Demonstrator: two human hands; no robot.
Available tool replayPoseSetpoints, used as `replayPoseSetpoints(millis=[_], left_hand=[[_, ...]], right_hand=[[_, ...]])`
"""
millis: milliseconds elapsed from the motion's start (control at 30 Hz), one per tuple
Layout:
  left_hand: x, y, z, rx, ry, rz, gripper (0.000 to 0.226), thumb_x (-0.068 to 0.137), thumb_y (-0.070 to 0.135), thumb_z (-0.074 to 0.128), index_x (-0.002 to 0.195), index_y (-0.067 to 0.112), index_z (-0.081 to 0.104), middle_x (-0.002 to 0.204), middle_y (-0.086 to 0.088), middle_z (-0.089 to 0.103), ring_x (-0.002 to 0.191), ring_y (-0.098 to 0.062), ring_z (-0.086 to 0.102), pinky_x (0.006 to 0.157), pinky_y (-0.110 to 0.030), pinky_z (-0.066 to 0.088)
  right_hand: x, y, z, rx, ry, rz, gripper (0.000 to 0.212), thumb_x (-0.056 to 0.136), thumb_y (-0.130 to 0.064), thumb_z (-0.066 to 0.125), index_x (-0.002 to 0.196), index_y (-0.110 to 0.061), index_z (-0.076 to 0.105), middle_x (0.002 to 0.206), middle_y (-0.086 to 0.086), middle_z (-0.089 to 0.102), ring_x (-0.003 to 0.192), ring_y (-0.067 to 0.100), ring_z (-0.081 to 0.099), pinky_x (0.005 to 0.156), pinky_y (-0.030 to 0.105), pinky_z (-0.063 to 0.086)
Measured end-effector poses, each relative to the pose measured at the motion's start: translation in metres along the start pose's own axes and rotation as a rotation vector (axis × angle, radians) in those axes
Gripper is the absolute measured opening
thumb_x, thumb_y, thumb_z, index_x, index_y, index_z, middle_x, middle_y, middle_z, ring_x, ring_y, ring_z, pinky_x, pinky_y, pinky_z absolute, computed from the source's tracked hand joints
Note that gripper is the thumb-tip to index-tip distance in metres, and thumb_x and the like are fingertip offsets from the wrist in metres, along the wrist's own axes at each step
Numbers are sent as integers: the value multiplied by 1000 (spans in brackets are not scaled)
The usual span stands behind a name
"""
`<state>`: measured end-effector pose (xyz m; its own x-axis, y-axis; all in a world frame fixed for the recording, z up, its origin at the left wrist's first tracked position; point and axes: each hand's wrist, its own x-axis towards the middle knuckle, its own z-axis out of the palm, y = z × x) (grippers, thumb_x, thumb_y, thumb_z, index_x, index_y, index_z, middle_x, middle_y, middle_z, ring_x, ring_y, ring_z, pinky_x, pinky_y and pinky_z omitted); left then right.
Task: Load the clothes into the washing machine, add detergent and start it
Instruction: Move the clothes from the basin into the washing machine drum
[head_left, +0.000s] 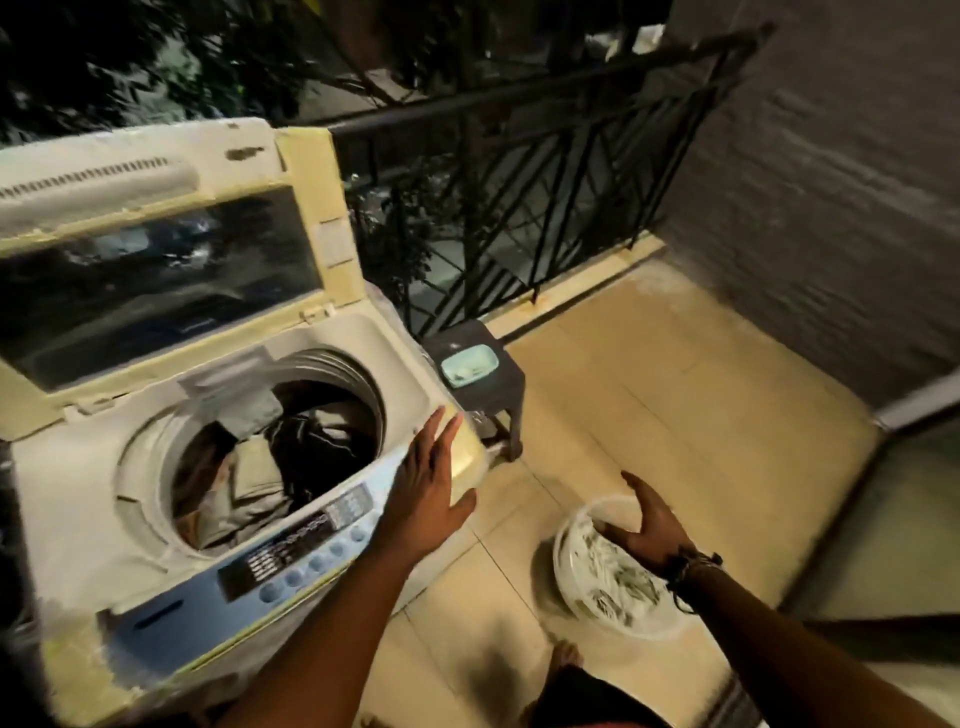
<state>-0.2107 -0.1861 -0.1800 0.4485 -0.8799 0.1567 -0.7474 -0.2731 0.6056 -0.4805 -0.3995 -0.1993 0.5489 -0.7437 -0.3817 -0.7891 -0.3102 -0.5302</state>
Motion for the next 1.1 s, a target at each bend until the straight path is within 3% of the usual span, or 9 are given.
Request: replayPoseSetpoints(millis=[100,267,400,533,633,733,933,1033,1100], left_hand=[[13,28,45,29,-98,69,99,83,36,68,161,24,8,168,-2,5,155,-25,14,117,-48,34],[41,75,141,94,-272,57,95,83,38,65,160,26,11,169,-1,4,156,-26,10,121,-50,26],[63,108,244,104,-454,89,90,83,42,61,159,27,15,168,-3,9,155,-26,8,122,-49,24],[88,109,384,55,-570,34,97,79,40,73,157,25,19,166,-7,12,154,-27,12,120,-45,33],[87,80,489,41,-670,-27,104,78,34,79,158,26,13,168,-4,-1,155,-25,9,114,-39,39],[88,25,588,154,-792,17,110,80,34,79,160,24,5,168,-10,-14,156,-31,1,122,-44,26],[79,-86,740,461,-913,-20,142,58,56,90,160,25,-4,164,-29,-4,148,-55,11,121,-59,21],[58,-108,782,506,-1025,-34,152,51,62,91,160,27,-9,163,-31,-5,147,-57,11,121,-61,19],[50,-109,802,528,-1016,-100,144,54,54,92,160,25,0,163,-29,-1,147,-57,9,120,-63,18]], right_hand=[[-3,53,-17,4,-36,39,103,75,-60,78,157,-24,28,160,5,36,144,27,38,116,41,34],[29,143,-36,-64,-120,17,135,52,-99,51,158,-20,26,162,5,31,148,28,32,120,41,29],[68,219,-29,-161,-226,-34,124,61,-94,51,160,-25,20,165,6,26,151,28,26,121,39,26],[124,307,11,-249,-295,-75,110,74,-73,71,159,-26,20,164,12,26,150,33,26,120,44,29],[166,374,66,-322,-344,-80,109,75,-73,68,160,-22,21,163,17,27,149,38,26,118,49,32],[211,440,138,-403,-388,-51,115,71,-80,64,160,-24,17,163,20,22,149,42,24,117,54,32],[293,525,274,-527,-421,124,141,57,-71,84,159,-37,-8,165,26,-2,149,51,16,111,62,33],[306,547,320,-621,-398,149,120,78,-48,80,160,-34,-7,163,31,-5,148,57,8,103,65,39],[312,552,334,-688,-356,145,103,86,-44,73,160,-26,4,162,32,3,146,58,14,98,64,40]])
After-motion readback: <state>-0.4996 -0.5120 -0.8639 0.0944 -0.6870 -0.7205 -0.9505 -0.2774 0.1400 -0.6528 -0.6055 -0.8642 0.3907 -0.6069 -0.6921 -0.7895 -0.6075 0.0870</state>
